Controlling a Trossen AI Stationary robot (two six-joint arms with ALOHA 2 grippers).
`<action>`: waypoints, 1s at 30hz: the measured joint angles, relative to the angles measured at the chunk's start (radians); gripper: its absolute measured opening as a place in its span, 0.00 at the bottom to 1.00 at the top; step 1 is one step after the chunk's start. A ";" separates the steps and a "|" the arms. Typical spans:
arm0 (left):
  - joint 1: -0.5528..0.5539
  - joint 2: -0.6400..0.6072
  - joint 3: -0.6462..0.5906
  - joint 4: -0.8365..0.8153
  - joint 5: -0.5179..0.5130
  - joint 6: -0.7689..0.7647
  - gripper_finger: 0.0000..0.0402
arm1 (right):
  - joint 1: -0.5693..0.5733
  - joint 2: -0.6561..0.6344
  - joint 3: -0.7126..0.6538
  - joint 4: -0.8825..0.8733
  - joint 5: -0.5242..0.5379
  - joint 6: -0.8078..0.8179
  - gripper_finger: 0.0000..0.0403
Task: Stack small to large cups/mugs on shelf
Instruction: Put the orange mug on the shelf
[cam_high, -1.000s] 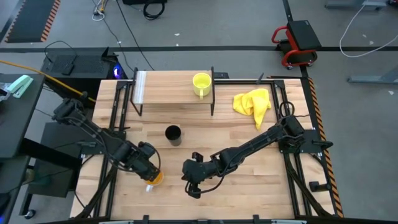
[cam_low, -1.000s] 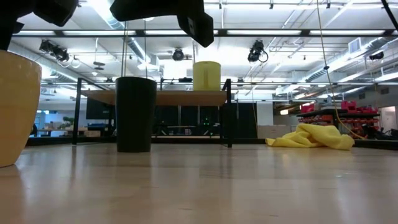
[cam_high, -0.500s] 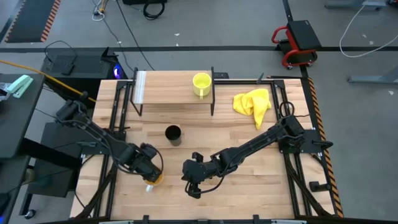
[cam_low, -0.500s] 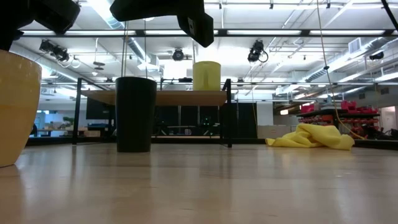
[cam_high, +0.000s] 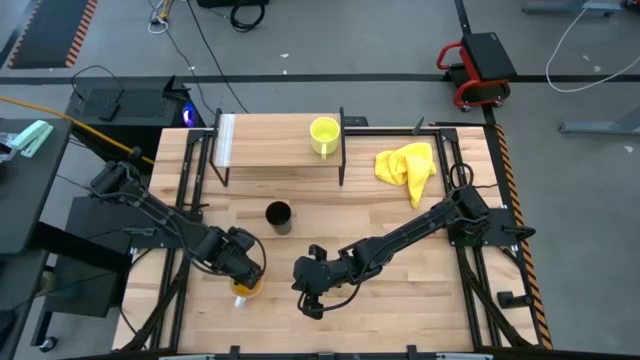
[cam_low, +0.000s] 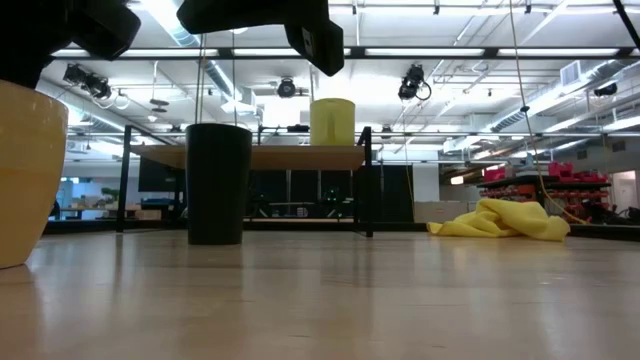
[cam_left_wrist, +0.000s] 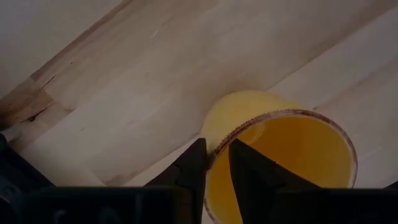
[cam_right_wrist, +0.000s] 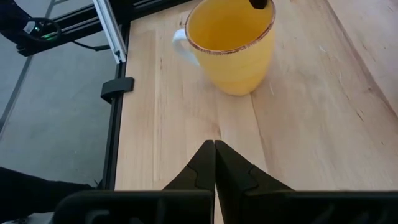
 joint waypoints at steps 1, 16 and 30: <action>0.004 0.000 0.000 -0.001 0.000 0.006 0.18 | 0.000 0.000 0.000 0.000 0.000 0.000 0.02; 0.016 0.074 0.000 0.017 0.031 0.048 0.15 | 0.006 0.000 0.000 0.000 -0.001 0.000 0.02; 0.027 0.063 -0.001 0.030 0.032 0.051 0.11 | 0.007 0.000 0.000 0.000 -0.001 0.000 0.02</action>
